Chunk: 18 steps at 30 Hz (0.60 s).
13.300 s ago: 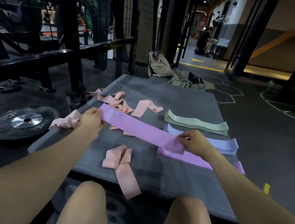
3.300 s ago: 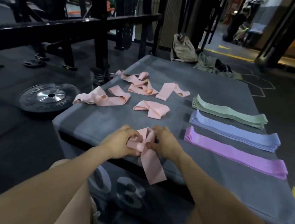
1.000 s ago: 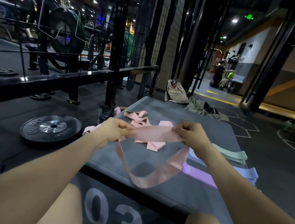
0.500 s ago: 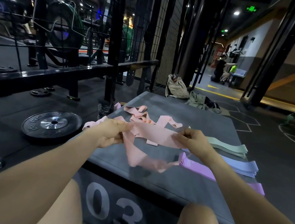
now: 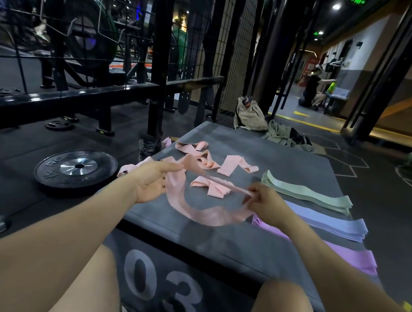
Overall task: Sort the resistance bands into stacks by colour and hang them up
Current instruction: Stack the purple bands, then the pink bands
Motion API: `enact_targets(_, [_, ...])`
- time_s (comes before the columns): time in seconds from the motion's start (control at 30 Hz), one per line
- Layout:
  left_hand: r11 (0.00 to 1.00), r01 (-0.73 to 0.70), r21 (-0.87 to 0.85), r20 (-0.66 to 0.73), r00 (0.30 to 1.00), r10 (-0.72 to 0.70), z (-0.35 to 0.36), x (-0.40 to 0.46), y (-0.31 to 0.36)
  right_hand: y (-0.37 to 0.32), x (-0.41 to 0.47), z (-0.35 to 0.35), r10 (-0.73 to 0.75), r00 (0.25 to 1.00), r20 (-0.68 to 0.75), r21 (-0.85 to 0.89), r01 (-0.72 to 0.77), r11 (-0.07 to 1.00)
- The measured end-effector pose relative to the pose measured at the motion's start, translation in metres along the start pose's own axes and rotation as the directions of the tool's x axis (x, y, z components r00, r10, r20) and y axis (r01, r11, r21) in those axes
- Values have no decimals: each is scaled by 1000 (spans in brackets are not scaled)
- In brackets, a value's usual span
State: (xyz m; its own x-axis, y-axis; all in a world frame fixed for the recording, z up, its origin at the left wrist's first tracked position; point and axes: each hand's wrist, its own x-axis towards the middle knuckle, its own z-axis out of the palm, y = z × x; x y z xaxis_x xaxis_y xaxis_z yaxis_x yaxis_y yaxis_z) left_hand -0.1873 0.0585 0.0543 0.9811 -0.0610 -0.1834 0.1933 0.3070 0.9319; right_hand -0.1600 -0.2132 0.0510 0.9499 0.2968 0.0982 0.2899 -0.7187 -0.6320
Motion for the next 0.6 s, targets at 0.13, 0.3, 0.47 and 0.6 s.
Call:
enact_targets(0.13, [1000,-6,11,-104,995,7,-1,2,-3,-1,-1,6,47,998,32,202,-52,978])
enact_targets(0.3, [994,-78,71,-269,958,94,-7,6,-16,5,-1,21,115,993,12,391,-111,914])
enact_targets(0.47, [994,-81,73,-281,955,98,-14,14,-39,17,6,47,72,992,-106,16,-71,997])
enact_targets(0.6, [991,-68,119,-385,917,109,-27,21,-63,26,13,67,83,993,-79,-50,-87,995])
